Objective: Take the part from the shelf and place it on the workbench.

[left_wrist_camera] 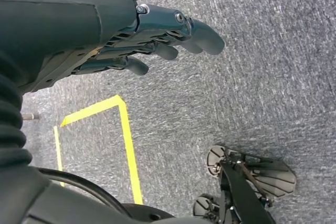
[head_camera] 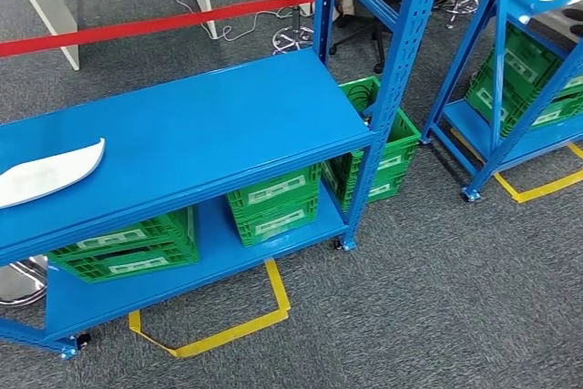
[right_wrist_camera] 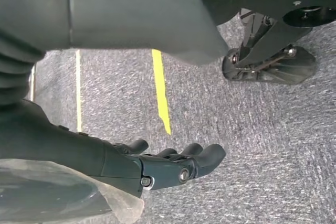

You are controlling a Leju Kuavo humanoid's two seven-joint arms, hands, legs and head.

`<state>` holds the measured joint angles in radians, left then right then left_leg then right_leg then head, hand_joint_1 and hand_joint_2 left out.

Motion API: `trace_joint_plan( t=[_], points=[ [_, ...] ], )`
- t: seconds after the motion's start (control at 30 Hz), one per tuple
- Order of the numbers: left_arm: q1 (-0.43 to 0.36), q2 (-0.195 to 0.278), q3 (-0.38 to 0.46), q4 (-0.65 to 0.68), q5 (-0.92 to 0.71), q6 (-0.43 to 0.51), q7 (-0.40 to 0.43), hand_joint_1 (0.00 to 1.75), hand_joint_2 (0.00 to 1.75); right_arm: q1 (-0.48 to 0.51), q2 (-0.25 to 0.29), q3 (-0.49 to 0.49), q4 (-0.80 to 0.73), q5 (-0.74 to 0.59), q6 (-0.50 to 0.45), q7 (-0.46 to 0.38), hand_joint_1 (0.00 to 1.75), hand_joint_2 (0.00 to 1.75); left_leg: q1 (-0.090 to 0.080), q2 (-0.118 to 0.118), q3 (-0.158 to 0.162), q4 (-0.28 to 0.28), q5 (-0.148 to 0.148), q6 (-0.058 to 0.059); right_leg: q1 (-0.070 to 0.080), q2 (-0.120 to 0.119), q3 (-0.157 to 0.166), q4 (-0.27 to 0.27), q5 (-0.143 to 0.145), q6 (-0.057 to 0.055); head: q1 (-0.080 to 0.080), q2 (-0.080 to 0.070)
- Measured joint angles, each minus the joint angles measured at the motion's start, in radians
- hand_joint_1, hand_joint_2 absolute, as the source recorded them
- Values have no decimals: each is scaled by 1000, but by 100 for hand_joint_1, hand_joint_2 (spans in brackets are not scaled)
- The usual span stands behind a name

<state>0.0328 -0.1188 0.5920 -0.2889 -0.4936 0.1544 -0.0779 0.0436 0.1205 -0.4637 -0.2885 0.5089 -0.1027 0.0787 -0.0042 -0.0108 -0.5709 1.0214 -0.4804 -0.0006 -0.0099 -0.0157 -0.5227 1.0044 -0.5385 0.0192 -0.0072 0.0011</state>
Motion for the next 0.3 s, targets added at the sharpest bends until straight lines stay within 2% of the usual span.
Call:
trace_joint_plan(
  t=[0.17,0.3],
  points=[
    [20,19,-97,-15,82,-25,12,0,0,17,-19,72,-16,-84,16,-12,0,0,0,0,1,0,0,0,0,0,-2,0,-1,1,0,0],
    [22,22,-108,-17,92,-28,14,0,0,19,-21,81,-18,-95,19,-14,0,0,0,0,1,0,-1,0,0,0,-2,0,-1,1,0,0]
  ],
)
